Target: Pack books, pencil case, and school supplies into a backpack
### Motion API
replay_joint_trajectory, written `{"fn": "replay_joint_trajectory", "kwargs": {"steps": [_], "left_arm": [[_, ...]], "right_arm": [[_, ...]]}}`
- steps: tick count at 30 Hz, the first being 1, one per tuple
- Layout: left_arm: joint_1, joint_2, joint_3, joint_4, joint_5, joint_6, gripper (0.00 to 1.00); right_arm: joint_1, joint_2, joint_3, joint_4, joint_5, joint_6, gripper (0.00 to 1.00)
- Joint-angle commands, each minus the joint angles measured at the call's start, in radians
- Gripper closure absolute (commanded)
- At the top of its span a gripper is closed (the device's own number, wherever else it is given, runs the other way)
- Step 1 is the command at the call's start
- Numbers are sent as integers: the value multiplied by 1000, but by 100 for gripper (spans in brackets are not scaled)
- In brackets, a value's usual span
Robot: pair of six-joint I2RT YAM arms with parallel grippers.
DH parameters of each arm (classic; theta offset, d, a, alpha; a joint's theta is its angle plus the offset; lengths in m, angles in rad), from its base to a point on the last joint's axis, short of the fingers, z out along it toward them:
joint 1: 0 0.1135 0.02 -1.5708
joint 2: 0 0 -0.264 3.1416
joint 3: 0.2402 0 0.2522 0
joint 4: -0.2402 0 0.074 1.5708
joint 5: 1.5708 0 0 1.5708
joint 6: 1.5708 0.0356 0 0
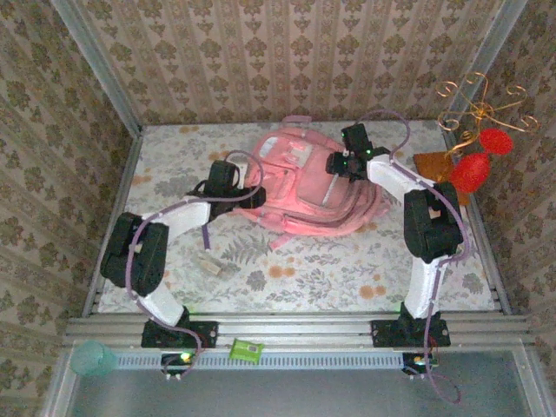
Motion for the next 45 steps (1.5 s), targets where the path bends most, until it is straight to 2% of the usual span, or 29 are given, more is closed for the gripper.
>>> {"fn": "replay_joint_trajectory", "kwargs": {"steps": [1, 3, 6, 9, 12, 15, 20, 24, 31, 34, 39, 45], "left_arm": [[-39, -79, -60, -48, 29, -28, 29], [-38, -152, -76, -37, 3, -28, 25], [-33, -260, -109, -16, -115, -27, 20], [15, -320, -153, 3, -172, -60, 16], [84, -263, -126, -38, -53, -98, 15], [104, -176, -81, -42, 57, -112, 13], [113, -64, -14, -28, 132, -107, 11], [114, 5, 8, 8, 158, -136, 14], [114, 65, -14, 105, 186, -185, 30], [114, 58, -46, 149, 196, -205, 43], [114, 27, -82, 167, 191, -205, 70], [115, 10, -89, 160, 190, -187, 97]], "right_arm": [[25, -100, 8, -65, 69, -74, 41], [51, -188, -42, -53, 92, -88, 39], [121, -320, -144, -36, 111, -92, 35], [211, -434, -255, -13, 114, -84, 33], [272, -502, -366, 45, 24, -30, 32], [317, -520, -437, 98, -60, 32, 31], [431, -483, -481, 151, -69, 82, 31], [481, -450, -500, 210, -40, 119, 31], [530, -378, -498, 249, -42, 167, 33], [538, -384, -517, 254, -41, 182, 34], [550, -419, -558, 295, -30, 240, 37], [598, -406, -560, 344, 74, 333, 41]]}}
